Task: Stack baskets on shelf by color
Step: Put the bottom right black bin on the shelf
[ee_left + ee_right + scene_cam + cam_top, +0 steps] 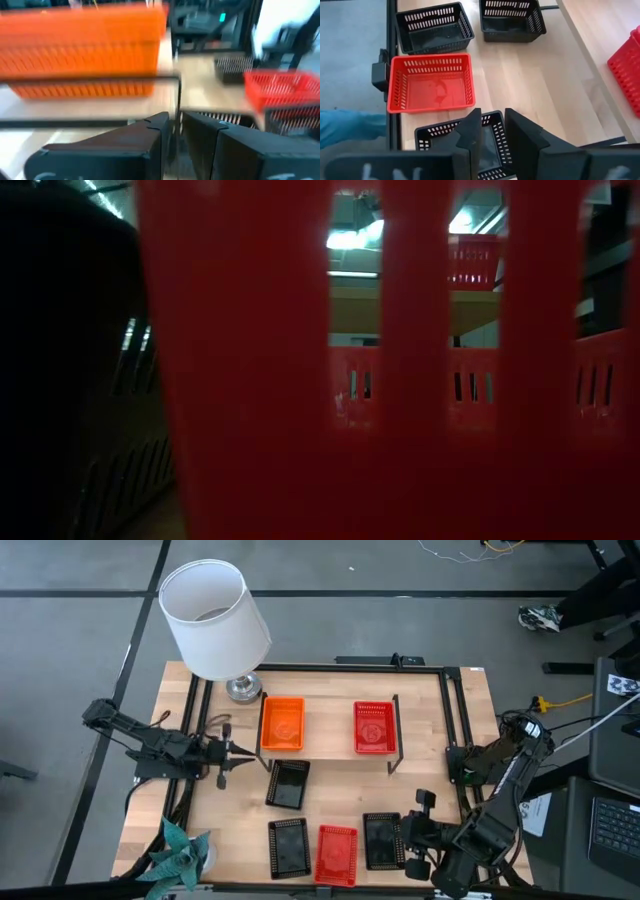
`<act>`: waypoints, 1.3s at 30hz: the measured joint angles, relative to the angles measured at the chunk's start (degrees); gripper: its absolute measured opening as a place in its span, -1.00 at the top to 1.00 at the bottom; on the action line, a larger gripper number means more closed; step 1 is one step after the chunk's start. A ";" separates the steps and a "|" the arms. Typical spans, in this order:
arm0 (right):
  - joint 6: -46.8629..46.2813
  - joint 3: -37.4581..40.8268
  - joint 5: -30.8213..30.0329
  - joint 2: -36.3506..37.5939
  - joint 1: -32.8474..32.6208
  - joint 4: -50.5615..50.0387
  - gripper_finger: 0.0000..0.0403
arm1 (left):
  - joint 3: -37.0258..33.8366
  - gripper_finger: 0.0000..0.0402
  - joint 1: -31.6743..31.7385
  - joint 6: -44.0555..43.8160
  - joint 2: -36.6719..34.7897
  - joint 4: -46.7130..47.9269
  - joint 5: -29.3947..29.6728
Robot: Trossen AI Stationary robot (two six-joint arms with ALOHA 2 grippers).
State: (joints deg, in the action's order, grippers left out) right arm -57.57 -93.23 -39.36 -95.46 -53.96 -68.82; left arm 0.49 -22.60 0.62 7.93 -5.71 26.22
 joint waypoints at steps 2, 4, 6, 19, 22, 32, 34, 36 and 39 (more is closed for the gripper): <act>1.00 0.00 0.47 0.00 0.00 -0.02 0.57 | -0.02 0.75 -1.39 0.00 -4.05 0.49 0.00; 1.09 0.00 1.05 0.00 0.00 -0.04 0.57 | 0.00 0.75 -3.59 0.02 -7.67 1.53 0.01; 1.08 0.00 1.40 0.00 0.00 -0.07 0.57 | 0.02 0.75 -6.31 0.07 -7.78 1.05 0.01; 0.82 0.00 2.97 0.00 0.00 2.04 0.57 | -0.02 0.75 -11.04 0.02 -7.78 -5.34 -1.14; 0.89 0.00 3.55 -0.02 -0.20 3.84 0.57 | -0.02 0.75 -9.12 0.04 -7.78 -7.47 -1.14; 0.97 0.00 3.52 -0.02 -0.61 4.32 0.57 | -0.02 0.75 -1.10 0.02 -7.78 -9.41 -1.16; 1.04 0.00 3.52 -0.02 -0.59 4.22 0.57 | -0.02 0.75 -0.48 0.02 -7.78 -9.28 -1.18; 1.06 0.00 3.55 -0.02 -0.61 4.22 0.57 | -0.02 0.75 -0.27 0.02 -7.78 -8.78 -1.17; 1.26 1.41 4.01 -0.02 -0.61 5.80 0.57 | -0.02 0.75 -0.27 0.02 -7.78 -5.59 -1.20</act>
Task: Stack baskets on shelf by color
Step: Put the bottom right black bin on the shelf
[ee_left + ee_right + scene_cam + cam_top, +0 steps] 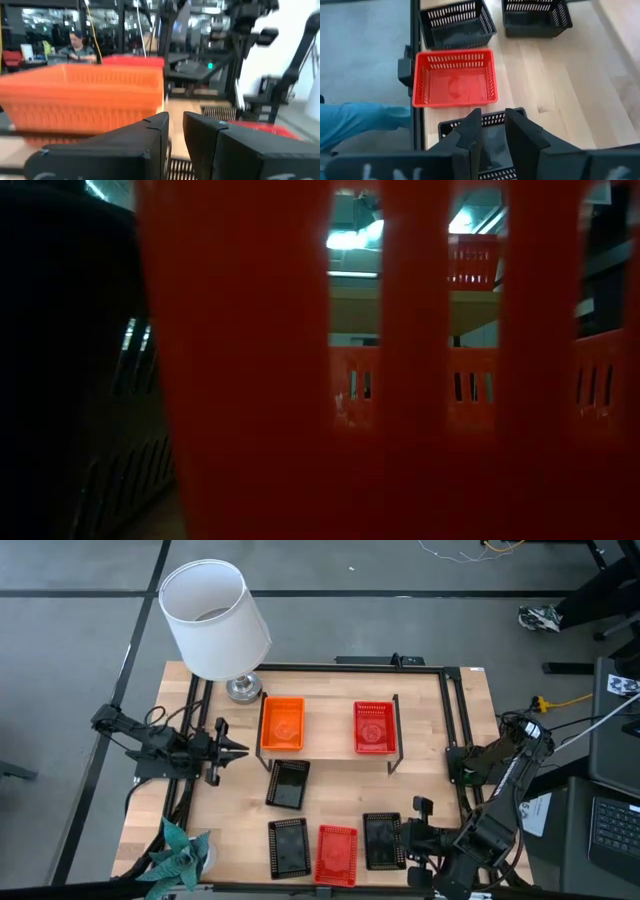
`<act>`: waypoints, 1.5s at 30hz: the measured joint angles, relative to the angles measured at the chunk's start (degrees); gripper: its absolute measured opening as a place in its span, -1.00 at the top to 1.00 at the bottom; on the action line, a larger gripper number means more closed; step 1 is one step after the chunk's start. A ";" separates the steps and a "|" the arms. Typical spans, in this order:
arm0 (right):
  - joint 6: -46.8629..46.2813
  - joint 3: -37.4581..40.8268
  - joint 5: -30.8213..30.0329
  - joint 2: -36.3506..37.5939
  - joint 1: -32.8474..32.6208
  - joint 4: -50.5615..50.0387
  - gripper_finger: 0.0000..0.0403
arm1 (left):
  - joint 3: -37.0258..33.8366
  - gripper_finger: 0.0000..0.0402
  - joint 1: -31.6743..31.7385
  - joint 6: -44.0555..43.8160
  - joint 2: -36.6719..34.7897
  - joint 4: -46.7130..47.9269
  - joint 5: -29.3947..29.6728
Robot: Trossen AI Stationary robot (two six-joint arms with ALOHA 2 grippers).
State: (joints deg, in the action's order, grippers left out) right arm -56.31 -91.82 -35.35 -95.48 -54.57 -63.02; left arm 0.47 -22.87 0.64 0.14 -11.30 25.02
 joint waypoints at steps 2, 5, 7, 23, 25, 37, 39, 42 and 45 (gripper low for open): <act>1.52 1.58 2.92 -0.07 0.01 1.42 0.57 | 0.00 0.75 -0.02 0.00 0.02 1.75 0.01; 5.75 4.63 8.72 -0.20 0.02 6.39 0.57 | 0.01 0.75 -0.52 -0.01 0.00 0.62 0.08; 7.56 6.20 12.66 -0.26 0.00 9.93 0.57 | 0.00 0.75 -1.64 0.00 0.00 1.01 0.01; 11.78 10.27 22.27 -9.42 0.09 21.76 0.57 | 0.00 0.75 0.17 0.00 0.00 -3.50 0.02; 11.63 10.27 22.90 -11.11 0.09 21.72 0.57 | 0.00 0.75 1.06 0.00 0.00 -3.61 0.02; 11.41 10.27 23.01 -16.02 0.20 21.31 0.57 | 0.00 0.75 2.99 0.00 0.00 -3.45 0.00; 11.41 10.27 22.99 -16.02 0.20 21.23 0.57 | 0.00 0.75 2.99 0.00 0.00 -3.43 0.00; 11.41 10.27 22.97 -16.02 0.21 20.18 0.57 | 0.00 0.75 2.99 0.00 0.00 -3.39 0.01; 11.15 10.27 22.97 -16.02 0.42 18.62 0.57 | 0.00 0.75 2.99 0.00 0.00 -3.34 0.00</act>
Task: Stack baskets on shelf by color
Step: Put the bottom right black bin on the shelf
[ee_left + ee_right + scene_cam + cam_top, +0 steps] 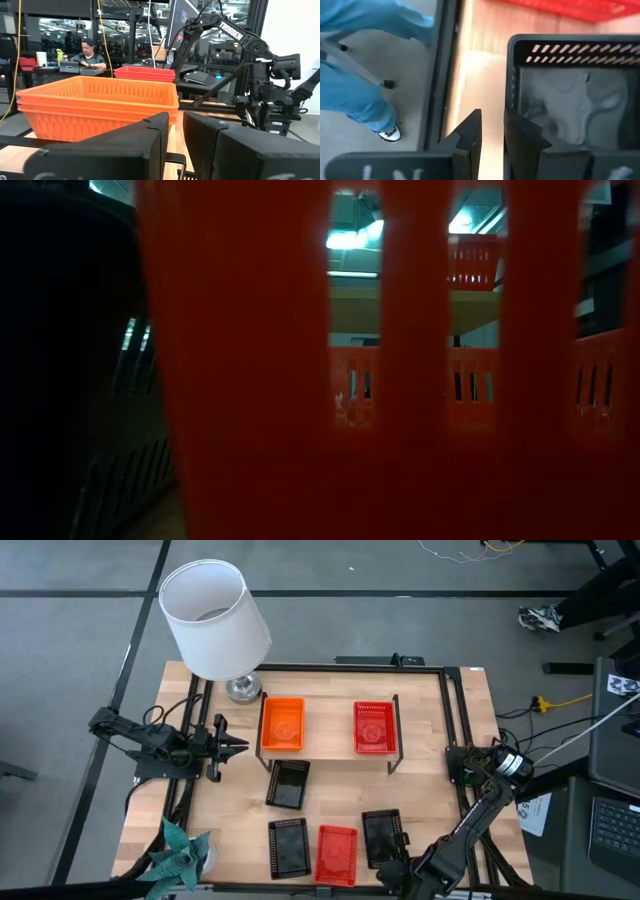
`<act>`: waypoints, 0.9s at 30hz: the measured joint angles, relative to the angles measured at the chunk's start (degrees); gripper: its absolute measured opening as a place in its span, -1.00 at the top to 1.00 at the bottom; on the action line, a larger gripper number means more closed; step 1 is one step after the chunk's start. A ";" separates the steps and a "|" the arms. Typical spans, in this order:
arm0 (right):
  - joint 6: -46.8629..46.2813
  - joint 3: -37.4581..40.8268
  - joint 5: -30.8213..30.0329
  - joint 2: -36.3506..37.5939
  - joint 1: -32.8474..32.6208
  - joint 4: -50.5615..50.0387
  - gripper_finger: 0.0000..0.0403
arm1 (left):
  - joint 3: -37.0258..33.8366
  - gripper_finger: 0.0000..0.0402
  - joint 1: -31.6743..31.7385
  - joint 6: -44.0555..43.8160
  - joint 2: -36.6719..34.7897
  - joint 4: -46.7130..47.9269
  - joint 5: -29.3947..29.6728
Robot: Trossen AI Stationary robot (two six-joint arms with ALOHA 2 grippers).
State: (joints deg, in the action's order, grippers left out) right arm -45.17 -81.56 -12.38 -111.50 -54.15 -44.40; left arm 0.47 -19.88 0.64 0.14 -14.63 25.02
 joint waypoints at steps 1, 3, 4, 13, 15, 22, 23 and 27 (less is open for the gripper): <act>-0.86 0.00 0.00 0.00 0.11 -0.62 0.57 | 0.00 0.75 0.00 0.00 0.00 0.00 0.00; -1.74 0.00 0.00 0.00 0.39 -1.43 0.57 | 0.00 0.75 0.00 0.00 0.00 0.00 0.00; -2.01 -0.01 -0.02 0.00 0.44 -1.45 0.57 | 0.00 0.75 0.00 0.00 0.00 0.00 0.00; -2.34 -0.02 -1.53 0.00 0.42 -1.40 0.57 | 0.00 0.75 0.00 0.00 0.02 0.00 0.00; -2.62 -0.02 -1.84 0.00 0.42 -1.38 0.57 | 0.00 0.75 0.00 0.00 0.00 0.00 0.02; -2.49 -0.02 -5.00 0.31 0.42 -0.61 0.57 | 0.00 0.75 0.00 0.00 0.00 0.00 0.00; -2.41 -0.06 -5.66 0.35 0.42 -0.70 0.57 | 0.00 0.75 0.00 0.00 0.02 0.00 0.02; -2.48 -0.11 -6.14 0.35 0.42 -1.58 0.57 | 0.00 0.75 0.00 0.00 0.00 0.00 0.02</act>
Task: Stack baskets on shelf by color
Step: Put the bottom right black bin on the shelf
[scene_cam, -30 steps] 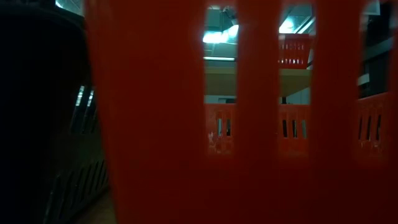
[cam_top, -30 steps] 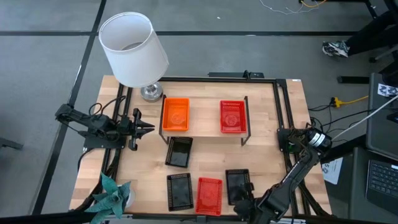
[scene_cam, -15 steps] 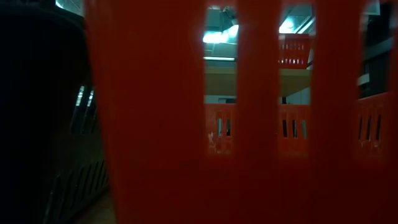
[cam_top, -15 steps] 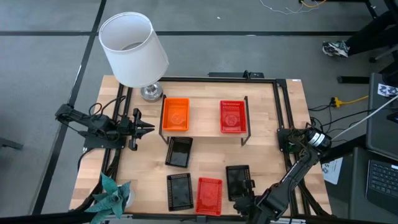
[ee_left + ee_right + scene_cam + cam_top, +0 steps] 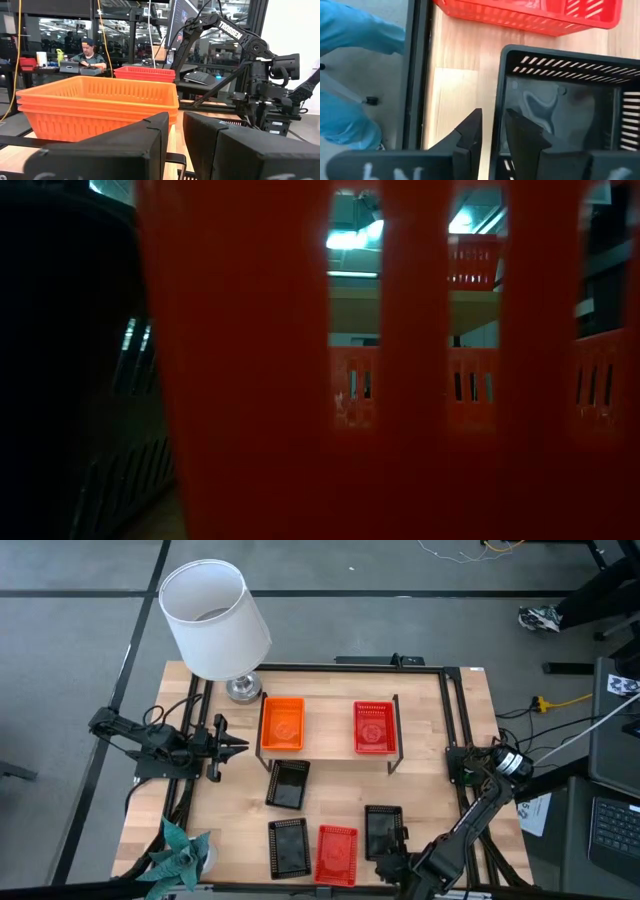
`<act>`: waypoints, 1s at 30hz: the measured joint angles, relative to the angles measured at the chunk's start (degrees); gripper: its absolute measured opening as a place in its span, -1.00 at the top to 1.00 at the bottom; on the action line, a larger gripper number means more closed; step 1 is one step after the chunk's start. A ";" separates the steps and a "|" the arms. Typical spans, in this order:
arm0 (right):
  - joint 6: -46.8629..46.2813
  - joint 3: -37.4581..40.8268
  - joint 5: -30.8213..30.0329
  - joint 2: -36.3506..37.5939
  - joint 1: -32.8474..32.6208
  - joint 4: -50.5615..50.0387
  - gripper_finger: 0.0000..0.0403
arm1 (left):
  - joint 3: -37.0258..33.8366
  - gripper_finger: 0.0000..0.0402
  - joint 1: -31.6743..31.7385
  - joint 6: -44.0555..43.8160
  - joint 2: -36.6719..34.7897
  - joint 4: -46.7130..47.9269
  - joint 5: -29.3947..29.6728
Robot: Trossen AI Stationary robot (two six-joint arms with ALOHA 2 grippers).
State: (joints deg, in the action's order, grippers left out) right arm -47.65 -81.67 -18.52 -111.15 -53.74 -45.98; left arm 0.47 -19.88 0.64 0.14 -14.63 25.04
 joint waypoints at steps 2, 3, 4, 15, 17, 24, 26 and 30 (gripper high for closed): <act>-0.12 0.00 -0.55 0.00 0.00 -0.80 0.57 | 0.00 0.75 -0.01 0.00 0.00 0.00 -0.01; -0.23 0.00 -0.54 0.00 0.00 -1.46 0.57 | 0.00 0.75 0.00 0.00 0.01 0.00 -0.01; -0.57 0.00 -0.44 0.00 0.00 -1.96 0.57 | 0.00 0.75 0.00 0.00 0.00 0.00 -0.01; -1.76 0.58 2.14 0.04 0.00 -2.36 0.57 | 0.00 0.75 -0.01 0.00 0.00 0.00 -0.02; -2.27 1.39 2.36 0.04 -0.02 -1.73 0.57 | 0.00 0.75 -0.01 0.00 0.00 0.00 -0.01; -6.61 4.45 3.30 0.04 -0.02 -1.49 0.57 | 0.00 0.75 -0.02 0.00 0.00 -0.02 -0.01; -6.76 5.02 3.26 0.04 -0.02 -1.04 0.57 | 0.00 0.75 -0.02 0.00 0.00 0.00 -0.02; -6.92 5.92 3.23 0.04 -0.02 0.00 0.60 | 0.00 0.75 -0.02 0.00 0.01 -0.02 -0.01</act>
State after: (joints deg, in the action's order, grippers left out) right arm -54.57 -75.75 -15.29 -111.11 -53.76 -45.98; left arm 0.47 -19.90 0.64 0.15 -14.66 25.03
